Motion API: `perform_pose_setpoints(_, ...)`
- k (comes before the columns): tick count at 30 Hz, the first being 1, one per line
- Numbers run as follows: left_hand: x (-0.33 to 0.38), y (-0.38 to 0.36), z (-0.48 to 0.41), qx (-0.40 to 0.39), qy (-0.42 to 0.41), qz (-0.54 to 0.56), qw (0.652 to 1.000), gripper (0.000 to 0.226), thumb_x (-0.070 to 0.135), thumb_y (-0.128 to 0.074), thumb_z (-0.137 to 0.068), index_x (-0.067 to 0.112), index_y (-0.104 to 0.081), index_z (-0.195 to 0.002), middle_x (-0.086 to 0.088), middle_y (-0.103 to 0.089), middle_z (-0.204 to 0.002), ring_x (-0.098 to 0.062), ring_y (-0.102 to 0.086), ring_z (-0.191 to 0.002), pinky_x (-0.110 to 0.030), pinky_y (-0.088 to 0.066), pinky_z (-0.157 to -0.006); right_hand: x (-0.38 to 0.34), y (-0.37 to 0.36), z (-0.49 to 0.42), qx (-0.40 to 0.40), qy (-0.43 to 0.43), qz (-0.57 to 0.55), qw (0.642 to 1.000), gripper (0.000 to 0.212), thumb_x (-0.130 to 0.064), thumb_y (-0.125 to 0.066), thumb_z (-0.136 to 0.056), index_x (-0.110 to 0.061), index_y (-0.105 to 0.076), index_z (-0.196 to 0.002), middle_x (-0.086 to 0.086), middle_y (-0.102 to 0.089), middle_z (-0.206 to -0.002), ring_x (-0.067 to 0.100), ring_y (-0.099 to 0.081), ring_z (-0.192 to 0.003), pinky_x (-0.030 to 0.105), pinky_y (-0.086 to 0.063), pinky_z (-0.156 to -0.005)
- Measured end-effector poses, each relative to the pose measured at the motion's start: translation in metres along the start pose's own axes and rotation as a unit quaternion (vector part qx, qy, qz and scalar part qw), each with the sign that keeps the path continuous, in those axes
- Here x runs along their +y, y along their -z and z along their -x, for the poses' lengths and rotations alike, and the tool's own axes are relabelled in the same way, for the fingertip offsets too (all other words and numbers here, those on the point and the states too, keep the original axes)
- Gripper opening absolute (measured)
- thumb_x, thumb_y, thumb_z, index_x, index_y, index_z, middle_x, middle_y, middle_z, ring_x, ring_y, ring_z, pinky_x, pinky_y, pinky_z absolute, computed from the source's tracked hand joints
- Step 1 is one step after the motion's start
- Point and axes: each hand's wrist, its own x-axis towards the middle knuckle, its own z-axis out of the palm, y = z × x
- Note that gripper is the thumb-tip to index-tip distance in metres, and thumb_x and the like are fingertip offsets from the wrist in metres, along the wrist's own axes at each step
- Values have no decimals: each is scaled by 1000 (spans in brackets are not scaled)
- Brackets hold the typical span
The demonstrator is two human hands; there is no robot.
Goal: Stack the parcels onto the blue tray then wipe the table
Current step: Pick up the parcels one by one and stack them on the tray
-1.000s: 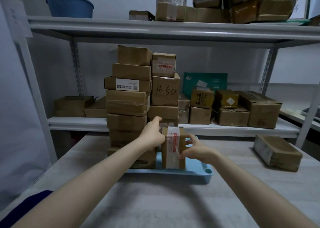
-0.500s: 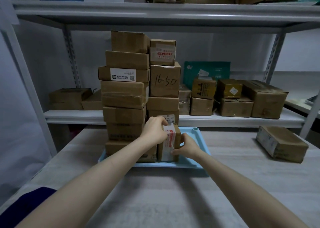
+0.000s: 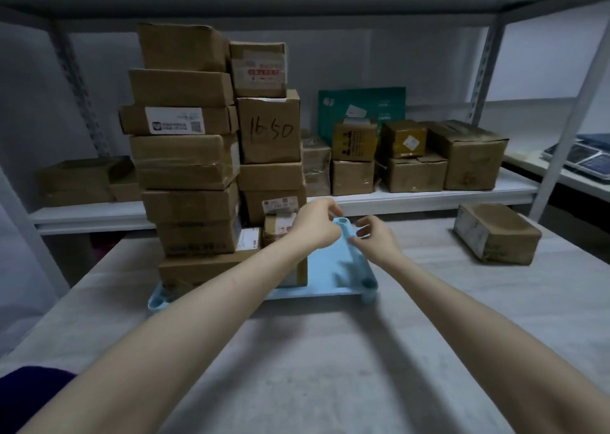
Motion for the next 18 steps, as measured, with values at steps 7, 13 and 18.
perform_pose_setpoints(7, 33, -65, -32, -46, 32, 125, 991, 35, 3, -62, -85, 8, -60, -120, -8, -61, -116, -24, -58, -97, -24, -41, -68, 68, 80, -4, 182, -83, 88, 976, 19, -25, -51, -92, -9, -60, -95, 13, -63, -101, 35, -59, -99, 38, -46, -77)
perform_pose_setpoints(13, 59, -116, -65, -70, 61, 148, 985, 35, 6, -63, -83, 13, -58, -117, -4, -55, -106, -21, -52, -88, -28, -45, -73, 120, 136, -12, 317, -191, 155, 916, 85, -42, -75, -77, -2, -30, -137, 17, -31, -146, 36, -29, -135, 47, -32, -106)
perform_pose_setpoints(18, 70, -142, -81, -87, 68, 143, 984, 32, 9, -63, -83, 16, -58, -114, -4, -53, -108, -25, -55, -106, -35, -50, -89, 155, 161, -29, 322, -284, 95, 898, 128, -52, -85, -61, -9, -5, -151, 14, -5, -159, 27, -7, -147, 44, -21, -113)
